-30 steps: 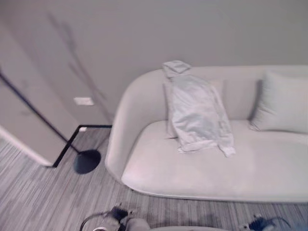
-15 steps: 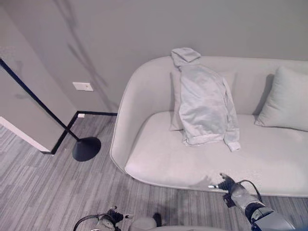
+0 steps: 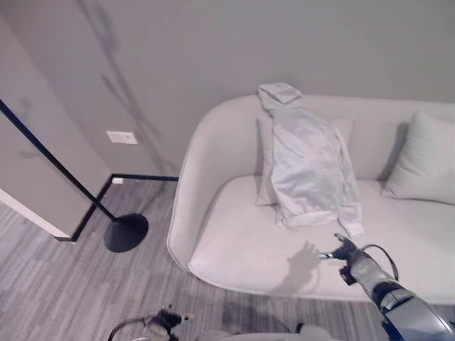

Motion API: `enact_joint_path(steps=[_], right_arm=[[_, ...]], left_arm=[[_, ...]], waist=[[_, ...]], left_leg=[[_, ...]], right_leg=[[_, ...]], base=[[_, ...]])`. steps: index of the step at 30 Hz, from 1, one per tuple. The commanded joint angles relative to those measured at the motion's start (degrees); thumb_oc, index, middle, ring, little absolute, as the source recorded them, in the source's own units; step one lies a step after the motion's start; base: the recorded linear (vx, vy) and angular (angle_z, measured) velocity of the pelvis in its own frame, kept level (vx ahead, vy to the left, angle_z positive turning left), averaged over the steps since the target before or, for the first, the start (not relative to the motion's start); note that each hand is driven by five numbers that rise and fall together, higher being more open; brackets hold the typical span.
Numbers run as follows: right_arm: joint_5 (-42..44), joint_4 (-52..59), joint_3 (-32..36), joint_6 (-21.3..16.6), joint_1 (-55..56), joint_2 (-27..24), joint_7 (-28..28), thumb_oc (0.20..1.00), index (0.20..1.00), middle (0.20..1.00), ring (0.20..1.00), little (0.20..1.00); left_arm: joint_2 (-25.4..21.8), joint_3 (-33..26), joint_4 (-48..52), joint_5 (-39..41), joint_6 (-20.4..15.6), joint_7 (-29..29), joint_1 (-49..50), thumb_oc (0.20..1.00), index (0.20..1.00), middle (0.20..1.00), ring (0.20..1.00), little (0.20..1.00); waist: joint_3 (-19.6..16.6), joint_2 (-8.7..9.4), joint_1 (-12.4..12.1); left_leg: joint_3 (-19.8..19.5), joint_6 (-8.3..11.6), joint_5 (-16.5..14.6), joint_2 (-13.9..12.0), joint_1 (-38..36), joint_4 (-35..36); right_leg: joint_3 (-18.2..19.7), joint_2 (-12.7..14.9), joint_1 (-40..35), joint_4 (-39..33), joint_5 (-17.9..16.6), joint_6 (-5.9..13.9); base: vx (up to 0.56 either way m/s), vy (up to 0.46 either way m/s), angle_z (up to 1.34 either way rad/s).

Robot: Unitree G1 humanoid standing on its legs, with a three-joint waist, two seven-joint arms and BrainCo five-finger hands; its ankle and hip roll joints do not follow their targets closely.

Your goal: Hang the clothes on the sofa on the clothes rack.

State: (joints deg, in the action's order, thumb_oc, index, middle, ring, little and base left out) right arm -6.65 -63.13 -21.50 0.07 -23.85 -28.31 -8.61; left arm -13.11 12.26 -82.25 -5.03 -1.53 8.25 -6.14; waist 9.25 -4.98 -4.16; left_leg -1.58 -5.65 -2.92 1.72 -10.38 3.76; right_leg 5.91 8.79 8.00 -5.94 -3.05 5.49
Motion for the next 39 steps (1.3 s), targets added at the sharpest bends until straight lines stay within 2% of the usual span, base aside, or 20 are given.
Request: enact_joint_path(steps=[1,2,3,5,6,8,10,13,16,18,21,23,25,26,29,33,38,39], right_arm=[[0.45,1.84,1.35,-0.50,-5.39,-3.15,-2.99,1.000,1.000,1.000,1.000,1.000],[1.14,2.12,2.04,-0.19,-5.24,-3.82,-2.91,1.000,1.000,1.000,1.000,1.000],[1.10,2.11,2.76,-0.29,-4.91,-3.14,-2.98,1.000,1.000,1.000,1.000,1.000],[1.12,2.26,2.89,-0.30,-5.70,-2.48,-3.10,1.000,1.000,1.000,1.000,1.000],[1.12,2.24,2.87,-0.31,-5.72,-2.47,-3.10,1.000,1.000,1.000,1.000,1.000],[0.37,2.93,2.91,-0.23,-7.24,-2.90,-3.02,1.000,1.000,1.000,1.000,1.000],[0.16,2.06,2.59,-0.18,-9.06,-3.91,-3.72,1.000,1.000,1.000,1.000,1.000],[1.13,-2.08,2.32,-0.17,-11.55,-5.41,-5.22,1.000,1.000,1.000,1.000,1.000],[3.23,-4.46,3.06,-0.29,-14.33,-7.46,-7.36,1.000,1.000,1.000,1.000,1.000],[4.97,-5.47,4.52,-0.43,-15.63,-9.02,-9.26,1.000,1.000,1.000,1.000,1.000],[7.32,-5.20,8.62,-0.98,-16.79,-13.32,-14.16,1.000,1.000,1.000,1.000,1.000],[8.41,-4.80,11.24,-1.15,-16.41,-15.13,-16.30,1.000,1.000,1.000,1.000,1.000],[13.74,-8.95,11.97,-2.23,-21.01,-14.38,-16.55,1.000,1.000,1.000,1.000,1.000],[13.90,-9.30,11.72,-2.41,-21.44,-14.43,-16.50,1.000,1.000,1.000,1.000,1.000],[21.48,-15.38,11.42,-3.48,-26.61,-13.45,-14.46,1.000,1.000,1.000,1.000,1.000],[24.50,-16.77,10.80,-3.50,-32.45,-12.93,-12.66,1.000,1.000,1.000,1.000,1.000],[23.02,-22.77,5.31,-1.85,-36.67,-14.06,-9.44,1.000,1.000,1.000,1.000,1.000],[24.61,-28.04,2.77,-0.02,-39.21,-16.44,-7.52,0.467,0.467,0.467,0.467,0.467]], left_arm=[[-0.92,0.39,1.41,1.65,-0.99,0.99,0.13,1.000,1.000,1.000,1.000,1.000],[-1.64,0.64,0.46,2.64,-0.48,0.92,-0.72,1.000,1.000,1.000,1.000,1.000],[-2.19,-0.29,0.78,2.95,-0.35,0.90,-0.24,1.000,1.000,1.000,1.000,1.000],[-2.10,-2.07,1.04,2.98,-0.46,1.19,0.04,1.000,1.000,1.000,1.000,1.000],[-2.10,-2.09,1.05,2.97,-0.45,1.19,0.05,1.000,1.000,1.000,1.000,1.000],[-1.43,-1.60,1.61,1.49,-0.76,1.13,0.03,1.000,1.000,1.000,1.000,1.000],[-0.93,-0.39,2.14,0.07,-0.80,0.93,-0.50,1.000,1.000,1.000,1.000,1.000],[0.14,-0.79,2.94,-0.88,-0.52,0.50,-0.94,1.000,1.000,1.000,1.000,1.000],[0.79,-0.56,4.52,-2.12,-0.34,0.65,-1.17,1.000,1.000,1.000,1.000,1.000],[1.10,-0.61,5.56,-2.86,-0.28,0.96,-1.24,1.000,1.000,1.000,1.000,1.000],[2.20,-0.70,7.22,-4.09,-0.21,1.92,-0.94,1.000,1.000,1.000,1.000,1.000],[2.90,-0.11,7.89,-5.10,-0.34,2.40,-0.73,1.000,1.000,1.000,1.000,1.000],[3.66,2.81,6.22,-6.73,-0.79,3.09,-1.01,1.000,1.000,1.000,1.000,1.000],[3.73,2.71,6.12,-6.72,-0.84,3.12,-1.21,1.000,1.000,1.000,1.000,1.000],[4.17,5.70,5.28,-7.26,-0.90,2.71,-2.25,1.000,1.000,1.000,1.000,1.000],[3.66,8.17,7.71,-8.52,-1.22,2.08,-4.46,1.000,1.000,1.000,1.000,1.000],[2.16,10.05,12.24,-10.23,-1.24,1.61,-6.71,1.000,1.000,1.000,1.000,1.000],[0.07,12.18,14.93,-11.32,-1.28,1.75,-8.07,1.000,1.000,1.000,1.000,1.000]], waist=[[0.16,0.80,0.73],[0.19,2.30,1.32],[-0.38,3.30,1.34],[-0.68,4.03,0.77],[-0.72,4.02,0.75],[-0.75,4.39,0.35],[-0.34,4.19,0.56],[0.40,3.66,0.93],[1.64,2.98,1.51],[2.27,2.09,2.12],[3.21,-0.33,4.33],[3.80,-1.71,5.37],[5.54,-3.31,5.21],[5.82,-3.34,5.29],[8.98,-4.81,4.56],[13.07,-7.42,3.95],[17.24,-10.10,3.01],[19.40,-11.94,2.22]], left_leg=[[-4.53,6.31,3.39,-2.37,0.49,1.24],[-6.17,6.28,2.59,-2.67,0.73,1.24],[-6.67,6.23,2.64,-2.81,0.88,1.24],[-7.17,6.26,2.89,-4.26,1.30,1.24],[-7.14,6.28,2.88,-4.28,1.33,1.24],[-7.94,6.23,3.77,-7.09,2.53,1.24],[-8.16,6.16,4.15,-9.01,3.54,1.24],[-7.29,6.18,4.36,-11.88,4.84,1.24],[-4.33,6.53,4.94,-14.09,5.95,1.24],[-0.85,7.00,5.19,-15.15,6.53,1.24],[5.78,8.18,5.70,-16.38,6.99,1.24],[8.28,9.03,5.75,-16.72,6.62,1.24],[7.99,9.55,5.50,-16.55,6.47,1.24],[7.95,9.54,5.80,-16.56,6.53,1.24],[8.36,9.80,5.59,-16.29,6.72,1.24],[8.30,10.01,6.03,-15.91,7.25,1.24],[7.56,10.21,6.81,-15.65,8.17,1.24],[7.22,10.46,7.31,-15.39,9.52,1.24]], right_leg=[[0.63,1.63,1.10,4.67,-1.94,-2.91],[2.26,2.71,0.30,3.48,-2.07,-2.77],[2.40,2.77,0.22,5.76,-2.35,-2.92],[2.97,1.20,1.62,8.49,-3.24,-2.52],[3.00,1.16,1.71,8.58,-3.19,-2.53],[2.97,-1.42,1.46,10.82,-3.18,-2.25],[3.10,-2.63,1.23,12.12,-3.10,-1.93],[2.57,-3.17,1.13,13.42,-3.06,-1.37],[1.31,-2.76,0.90,13.35,-3.35,-0.84],[-0.41,-1.85,0.36,12.48,-3.39,-0.47],[-5.49,0.61,-2.30,10.67,-3.36,0.25],[-8.32,1.55,-4.02,10.32,-3.00,0.57],[-9.37,1.89,-4.91,11.31,-2.59,0.81],[-9.33,1.87,-4.82,11.38,-2.84,0.75],[-9.30,1.86,-4.73,12.91,-2.46,0.87],[-9.78,2.28,-3.96,14.49,-2.28,0.88],[-10.12,2.75,-2.86,16.21,-2.41,0.66],[-10.22,3.38,-1.26,17.34,-2.65,0.59]], base=[[0.09,-0.135,1.05],[0.16,-0.231,1.10],[0.20,-0.331,0.99],[0.13,-0.244,0.69],[0.13,-0.202,0.10],[0.18,-0.301,-0.11],[0.14,-0.252,0.11],[0.12,-0.157,0.29],[0.10,-0.091,0.32],[0.13,-0.056,0.33],[0.14,-0.015,0.87],[0.14,-0.011,1.10],[0.14,-0.030,1.03],[0.08,-0.029,0.49],[0.00,0.000,0.07],[-0.02,0.024,0.12],[-0.01,0.006,0.03],[-0.06,0.009,0.03]])
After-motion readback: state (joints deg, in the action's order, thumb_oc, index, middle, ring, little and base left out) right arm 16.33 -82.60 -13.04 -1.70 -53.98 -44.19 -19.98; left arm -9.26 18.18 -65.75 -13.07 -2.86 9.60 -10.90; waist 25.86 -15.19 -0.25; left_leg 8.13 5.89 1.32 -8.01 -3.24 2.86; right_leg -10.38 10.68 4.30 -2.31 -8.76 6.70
